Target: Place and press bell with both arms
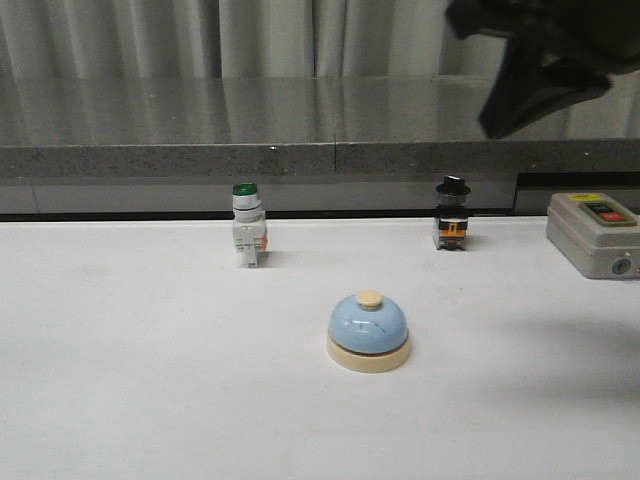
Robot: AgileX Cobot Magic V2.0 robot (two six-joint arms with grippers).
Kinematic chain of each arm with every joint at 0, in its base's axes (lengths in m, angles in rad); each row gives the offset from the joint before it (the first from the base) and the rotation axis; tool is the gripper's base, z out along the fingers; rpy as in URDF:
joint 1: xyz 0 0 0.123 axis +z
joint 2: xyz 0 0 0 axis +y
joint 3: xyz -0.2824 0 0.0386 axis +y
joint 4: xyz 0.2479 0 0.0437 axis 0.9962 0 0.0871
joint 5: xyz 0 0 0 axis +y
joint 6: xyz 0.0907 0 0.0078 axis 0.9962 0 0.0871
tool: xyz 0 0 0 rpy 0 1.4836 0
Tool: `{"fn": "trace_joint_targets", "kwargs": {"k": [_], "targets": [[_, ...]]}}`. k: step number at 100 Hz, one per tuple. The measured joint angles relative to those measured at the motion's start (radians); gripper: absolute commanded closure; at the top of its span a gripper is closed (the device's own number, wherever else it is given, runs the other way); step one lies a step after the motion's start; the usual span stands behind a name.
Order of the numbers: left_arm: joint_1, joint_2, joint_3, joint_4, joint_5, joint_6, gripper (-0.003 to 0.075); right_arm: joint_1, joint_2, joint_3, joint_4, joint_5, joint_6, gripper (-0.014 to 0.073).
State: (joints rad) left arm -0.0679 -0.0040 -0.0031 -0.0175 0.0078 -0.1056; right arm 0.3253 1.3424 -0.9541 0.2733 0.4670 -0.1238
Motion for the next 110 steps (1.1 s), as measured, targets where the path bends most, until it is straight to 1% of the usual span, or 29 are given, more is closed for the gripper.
{"fn": "trace_joint_targets", "kwargs": {"k": [26,45,66,79,93,110], "targets": [[0.0,0.0,0.0,0.0,0.0,0.0,0.0741,-0.16,-0.291,0.172,-0.064,0.008,0.0,0.0656],[0.0,0.0,0.0,0.0,0.0,0.0,0.0741,-0.229,-0.522,0.297,-0.069,0.01,0.0,0.0656],[0.0,0.0,0.0,0.0,0.0,0.0,0.0741,-0.24,-0.781,0.421,-0.071,-0.008,0.0,0.0657],[0.0,0.0,0.0,0.0,0.0,0.0,0.0741,-0.24,-0.906,0.458,-0.071,-0.009,0.0,0.0658],[0.0,0.0,0.0,0.0,0.0,0.0,0.0741,-0.24,-0.976,0.462,-0.072,0.003,0.0,0.0658],[0.0,0.0,0.0,0.0,0.0,0.0,0.0741,-0.24,-0.984,0.462,-0.072,0.005,0.0,0.0658]]}}
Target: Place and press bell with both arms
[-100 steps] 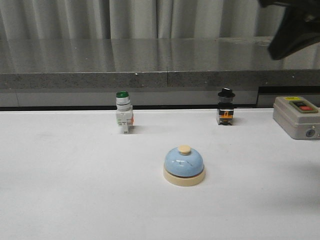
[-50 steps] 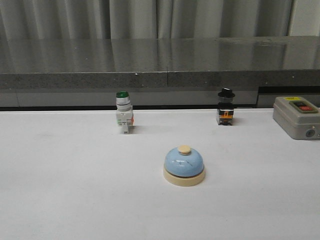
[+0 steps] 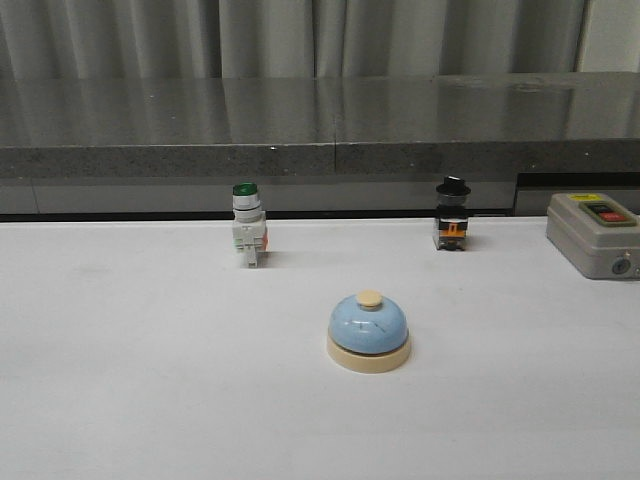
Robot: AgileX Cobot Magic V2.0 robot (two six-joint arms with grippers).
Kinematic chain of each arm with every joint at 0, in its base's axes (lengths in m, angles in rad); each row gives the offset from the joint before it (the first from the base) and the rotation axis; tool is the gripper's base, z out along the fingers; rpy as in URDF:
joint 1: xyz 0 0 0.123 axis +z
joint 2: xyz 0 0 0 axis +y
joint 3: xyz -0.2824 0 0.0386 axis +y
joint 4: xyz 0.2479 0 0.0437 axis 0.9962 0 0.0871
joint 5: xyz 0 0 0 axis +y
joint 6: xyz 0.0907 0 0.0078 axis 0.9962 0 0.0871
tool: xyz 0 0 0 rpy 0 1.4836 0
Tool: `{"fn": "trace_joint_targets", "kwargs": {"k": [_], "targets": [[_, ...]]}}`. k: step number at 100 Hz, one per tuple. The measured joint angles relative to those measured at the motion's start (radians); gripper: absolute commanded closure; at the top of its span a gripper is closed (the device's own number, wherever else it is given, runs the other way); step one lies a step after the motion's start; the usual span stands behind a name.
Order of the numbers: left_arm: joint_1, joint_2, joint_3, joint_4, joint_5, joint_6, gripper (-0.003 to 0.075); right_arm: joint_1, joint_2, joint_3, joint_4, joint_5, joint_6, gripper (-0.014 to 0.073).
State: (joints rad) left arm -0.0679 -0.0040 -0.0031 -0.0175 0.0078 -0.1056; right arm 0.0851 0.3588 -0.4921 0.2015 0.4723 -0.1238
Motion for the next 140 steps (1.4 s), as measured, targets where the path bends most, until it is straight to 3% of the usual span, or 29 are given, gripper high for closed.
{"fn": "trace_joint_targets", "kwargs": {"k": [48,85,98,140], "targets": [[0.0,0.0,0.0,0.0,0.0,0.0,0.0741,0.0,-0.008,0.025,0.0,-0.036,0.0,0.0658],[0.0,0.0,0.0,0.0,0.0,0.0,0.0741,0.0,-0.265,0.305,-0.033,-0.308,0.0,0.0658],[0.0,0.0,0.0,0.0,0.0,0.0,0.0741,0.0,-0.36,0.395,-0.041,-0.335,0.0,0.0658],[0.0,0.0,0.0,0.0,-0.002,0.0,0.0741,0.0,-0.369,0.515,-0.143,-0.367,0.139,0.0658]]}}
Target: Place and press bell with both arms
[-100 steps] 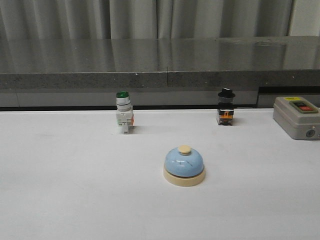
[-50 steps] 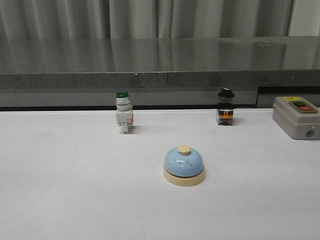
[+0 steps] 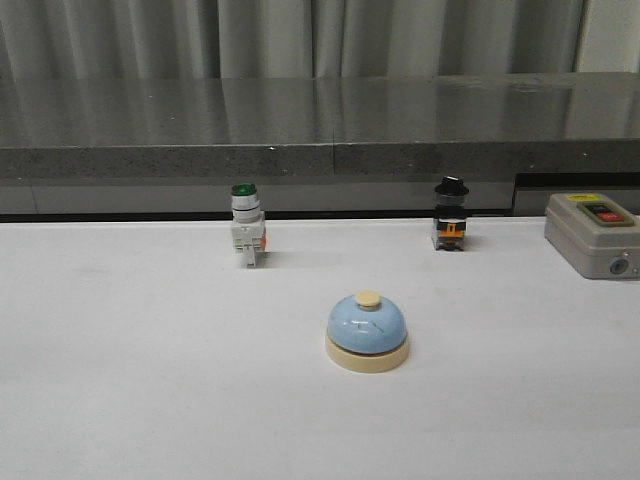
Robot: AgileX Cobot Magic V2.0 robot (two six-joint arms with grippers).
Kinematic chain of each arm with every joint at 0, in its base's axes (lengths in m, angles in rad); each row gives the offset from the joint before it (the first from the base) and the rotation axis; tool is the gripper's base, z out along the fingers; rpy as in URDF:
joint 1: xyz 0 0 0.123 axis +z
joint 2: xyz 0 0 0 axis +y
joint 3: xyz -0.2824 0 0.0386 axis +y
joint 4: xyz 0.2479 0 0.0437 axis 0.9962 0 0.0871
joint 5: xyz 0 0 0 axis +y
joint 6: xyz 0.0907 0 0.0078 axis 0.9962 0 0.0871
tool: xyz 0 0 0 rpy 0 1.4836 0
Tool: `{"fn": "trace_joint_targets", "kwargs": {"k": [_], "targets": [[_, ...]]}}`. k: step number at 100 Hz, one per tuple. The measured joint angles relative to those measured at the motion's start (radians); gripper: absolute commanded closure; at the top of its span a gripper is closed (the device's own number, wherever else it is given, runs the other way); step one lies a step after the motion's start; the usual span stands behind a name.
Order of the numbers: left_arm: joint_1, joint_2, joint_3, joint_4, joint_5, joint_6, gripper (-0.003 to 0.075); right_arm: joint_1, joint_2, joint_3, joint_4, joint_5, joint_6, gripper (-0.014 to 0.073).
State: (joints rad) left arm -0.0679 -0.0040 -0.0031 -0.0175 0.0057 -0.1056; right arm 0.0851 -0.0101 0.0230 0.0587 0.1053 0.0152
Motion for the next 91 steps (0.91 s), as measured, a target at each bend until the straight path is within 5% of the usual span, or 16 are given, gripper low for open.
{"fn": "trace_joint_targets", "kwargs": {"k": [91], "targets": [[0.0,0.0,0.0,0.0,0.0,0.0,0.0741,-0.003,0.0,0.005,-0.016,-0.027,0.004,0.0658]]}}
